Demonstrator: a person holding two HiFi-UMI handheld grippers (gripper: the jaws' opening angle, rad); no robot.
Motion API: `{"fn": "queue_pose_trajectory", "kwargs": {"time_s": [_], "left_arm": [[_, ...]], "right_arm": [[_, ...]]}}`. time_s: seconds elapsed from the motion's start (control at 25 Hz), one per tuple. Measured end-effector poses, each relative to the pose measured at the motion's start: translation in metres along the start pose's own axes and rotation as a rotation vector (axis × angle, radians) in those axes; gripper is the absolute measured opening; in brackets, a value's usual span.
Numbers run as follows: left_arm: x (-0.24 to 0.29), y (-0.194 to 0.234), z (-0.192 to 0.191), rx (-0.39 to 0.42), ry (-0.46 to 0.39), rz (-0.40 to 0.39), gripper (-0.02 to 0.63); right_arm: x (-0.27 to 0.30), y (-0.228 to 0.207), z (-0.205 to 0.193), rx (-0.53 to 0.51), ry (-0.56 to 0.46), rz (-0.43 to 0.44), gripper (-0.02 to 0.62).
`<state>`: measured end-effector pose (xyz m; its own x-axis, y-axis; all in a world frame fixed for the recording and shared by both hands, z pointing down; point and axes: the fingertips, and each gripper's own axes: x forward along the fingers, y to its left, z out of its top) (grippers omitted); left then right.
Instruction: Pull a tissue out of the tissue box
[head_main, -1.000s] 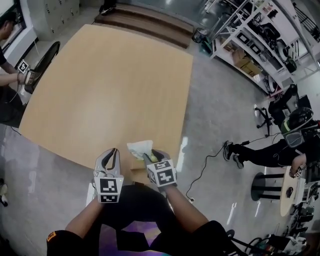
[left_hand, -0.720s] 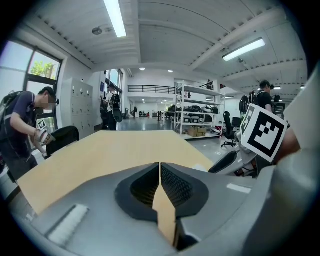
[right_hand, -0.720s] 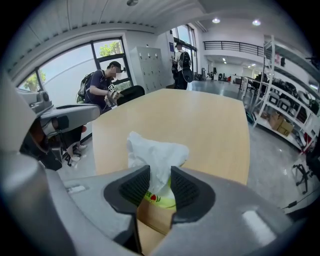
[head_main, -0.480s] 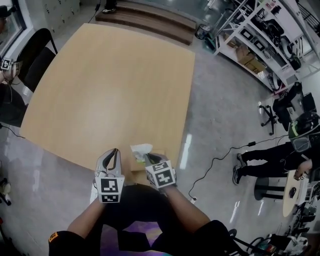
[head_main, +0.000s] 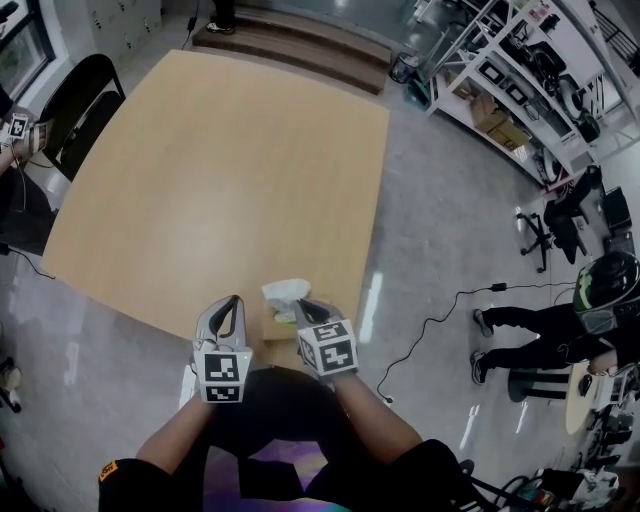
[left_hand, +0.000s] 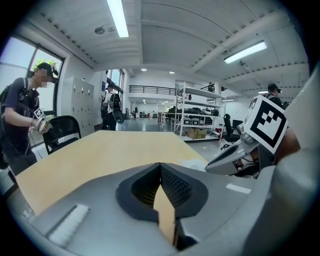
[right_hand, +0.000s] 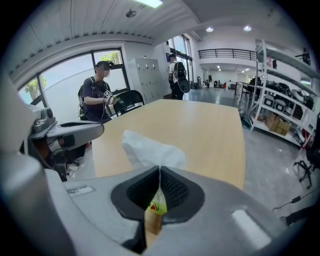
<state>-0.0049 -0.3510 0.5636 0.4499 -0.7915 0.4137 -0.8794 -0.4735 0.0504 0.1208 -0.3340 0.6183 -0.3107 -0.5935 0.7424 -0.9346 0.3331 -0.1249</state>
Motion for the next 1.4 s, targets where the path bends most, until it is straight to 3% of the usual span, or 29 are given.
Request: {"fn": "queue_pose_trajectory", "kwargs": {"time_s": [0.44,0.76,1.0,1.4], "left_arm": [[-0.017,0.002,0.006,-0.02,-0.037,-0.033,0.018],[-0.036,0.009,0.011,-0.054,-0.064,-0.078,0.018],[-0.037,-0.002,-0.019,-0.054,-0.013,-0.146,0.018],[-0.045,-0.005,-0.04,-0.051,-0.014,-0.135,0.018]], "right_arm": [[-0.047,-0.003,0.043,0.054,-0.191,-0.1,0.0],[-0.089,0.02,0.069,0.086,-0.315,-0.17,0.0],[-0.11,0.036,0.048,0.099,-0.336,-0.228,0.0],[-0.123,0.024,0.019,0.123,-0.388,-0.264,0.0]]}}
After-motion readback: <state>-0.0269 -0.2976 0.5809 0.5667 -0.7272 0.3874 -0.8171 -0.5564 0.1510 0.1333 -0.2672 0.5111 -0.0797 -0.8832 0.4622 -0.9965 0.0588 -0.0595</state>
